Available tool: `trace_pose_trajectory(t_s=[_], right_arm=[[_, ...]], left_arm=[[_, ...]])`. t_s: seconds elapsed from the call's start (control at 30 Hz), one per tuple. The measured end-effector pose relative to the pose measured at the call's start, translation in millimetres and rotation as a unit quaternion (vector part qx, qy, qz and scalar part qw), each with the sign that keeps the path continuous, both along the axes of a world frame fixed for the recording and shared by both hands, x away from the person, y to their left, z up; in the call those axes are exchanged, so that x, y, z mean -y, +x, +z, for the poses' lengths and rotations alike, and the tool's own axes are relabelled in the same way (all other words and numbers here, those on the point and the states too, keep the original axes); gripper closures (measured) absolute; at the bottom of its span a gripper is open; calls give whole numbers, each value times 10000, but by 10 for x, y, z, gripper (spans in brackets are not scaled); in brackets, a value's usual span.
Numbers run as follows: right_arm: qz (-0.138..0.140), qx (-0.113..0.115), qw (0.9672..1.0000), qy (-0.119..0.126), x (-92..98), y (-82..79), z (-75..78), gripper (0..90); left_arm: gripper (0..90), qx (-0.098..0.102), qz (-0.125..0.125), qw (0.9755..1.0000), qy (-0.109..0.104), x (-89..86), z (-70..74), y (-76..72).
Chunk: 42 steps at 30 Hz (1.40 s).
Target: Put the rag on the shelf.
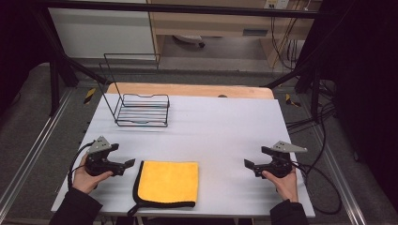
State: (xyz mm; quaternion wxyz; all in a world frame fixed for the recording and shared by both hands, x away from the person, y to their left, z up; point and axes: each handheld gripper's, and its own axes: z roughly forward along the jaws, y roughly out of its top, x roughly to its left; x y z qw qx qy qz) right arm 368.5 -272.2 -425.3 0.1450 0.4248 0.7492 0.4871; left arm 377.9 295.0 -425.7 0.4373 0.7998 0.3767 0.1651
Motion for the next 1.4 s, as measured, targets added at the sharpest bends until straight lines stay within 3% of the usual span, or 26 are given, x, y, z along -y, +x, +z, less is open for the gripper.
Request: trace_pose_trajectory(t_s=[0.4, 0.73, 1.1, 1.4], right_arm=[[4, -33, 9999, -104, -56, 1, -5, 6], [172, -75, 9996, -209, -270, 8, -2, 6], [455, -125, 9983, -344, -594, 29, -7, 10], [708, -165, 9963, -451, -954, 45, 6, 17]], left_arm=[[49, -36, -141, 9998, 154, 155, 33, 3], [115, -200, -188, 9990, 356, 354, 3, 21], [319, -558, -241, 9975, 366, 478, -73, 60], [498, -788, -427, 9943, 583, 559, -141, 99]])
